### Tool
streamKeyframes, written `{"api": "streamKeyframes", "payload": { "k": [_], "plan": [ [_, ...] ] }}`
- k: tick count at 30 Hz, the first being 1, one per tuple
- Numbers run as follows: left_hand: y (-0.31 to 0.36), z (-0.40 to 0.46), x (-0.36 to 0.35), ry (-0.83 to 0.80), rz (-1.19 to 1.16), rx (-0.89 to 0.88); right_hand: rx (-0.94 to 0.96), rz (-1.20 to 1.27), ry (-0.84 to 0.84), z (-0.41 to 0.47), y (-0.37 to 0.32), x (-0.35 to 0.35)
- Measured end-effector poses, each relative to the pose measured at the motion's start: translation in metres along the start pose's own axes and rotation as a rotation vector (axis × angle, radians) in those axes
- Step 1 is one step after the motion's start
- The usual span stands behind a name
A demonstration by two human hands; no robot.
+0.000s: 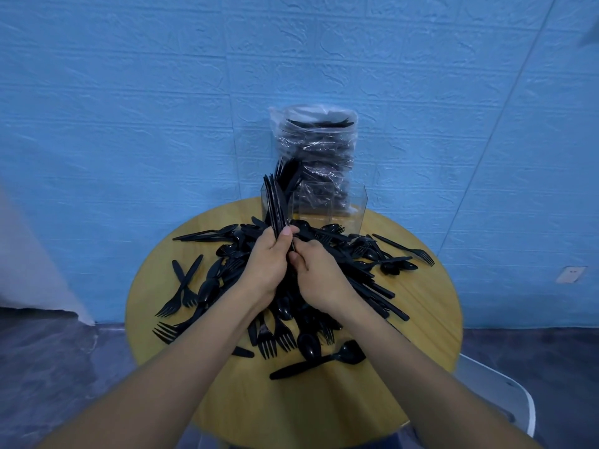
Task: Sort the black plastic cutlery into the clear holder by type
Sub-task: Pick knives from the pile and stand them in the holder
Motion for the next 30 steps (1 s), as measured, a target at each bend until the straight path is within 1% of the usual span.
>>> {"api": "streamKeyframes", "payload": {
  "k": [3,4,6,8,12,15,17,20,23,24,27,28,30],
  "plan": [
    [-0.002,0.002,0.002,0.000,0.030,0.017,-0.008,-0.062,-0.068,0.000,0.006,0.000],
    [-0.003,0.002,0.003,-0.007,0.054,0.017,-0.009,-0.063,-0.042,0.000,0.007,0.006],
    [-0.006,0.003,0.001,-0.049,0.118,0.022,0.022,0.015,0.068,0.003,0.005,0.027],
    [-0.005,-0.001,-0.006,-0.129,0.184,0.004,0.053,0.153,0.129,0.006,0.000,0.041],
    [0.004,-0.017,-0.032,-0.323,0.274,-0.085,-0.098,0.528,0.159,0.018,0.011,0.045],
    [0.009,-0.031,-0.049,-0.454,0.350,-0.142,-0.073,0.822,0.208,0.021,0.015,0.046],
    [0.011,-0.037,-0.054,-0.495,0.386,-0.172,-0.033,0.977,0.224,0.018,0.017,0.048],
    [0.013,-0.040,-0.058,-0.523,0.419,-0.184,0.014,0.979,0.278,0.013,0.018,0.053],
    [0.010,-0.043,-0.062,-0.536,0.354,-0.121,0.012,0.983,0.364,0.010,0.023,0.061],
    [0.010,-0.043,-0.062,-0.514,0.381,-0.115,0.007,0.992,0.390,0.010,0.025,0.063],
    [0.011,-0.045,-0.059,-0.394,0.656,-0.211,-0.017,1.023,0.468,0.012,0.032,0.067],
    [0.012,-0.046,-0.059,-0.363,0.707,-0.239,-0.025,1.021,0.486,0.013,0.035,0.066],
    [0.014,-0.047,-0.059,-0.334,0.724,-0.272,-0.032,1.030,0.510,0.015,0.039,0.064]
  ]
}}
Point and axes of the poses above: each hand's wrist, its own z-axis towards the middle knuckle, its own x-axis out of the back of the hand, y = z × x, the point moved 9 cm from there along z, towards the middle knuckle, and after that the axes turned 15 degrees about z, right-handed, at the moved point
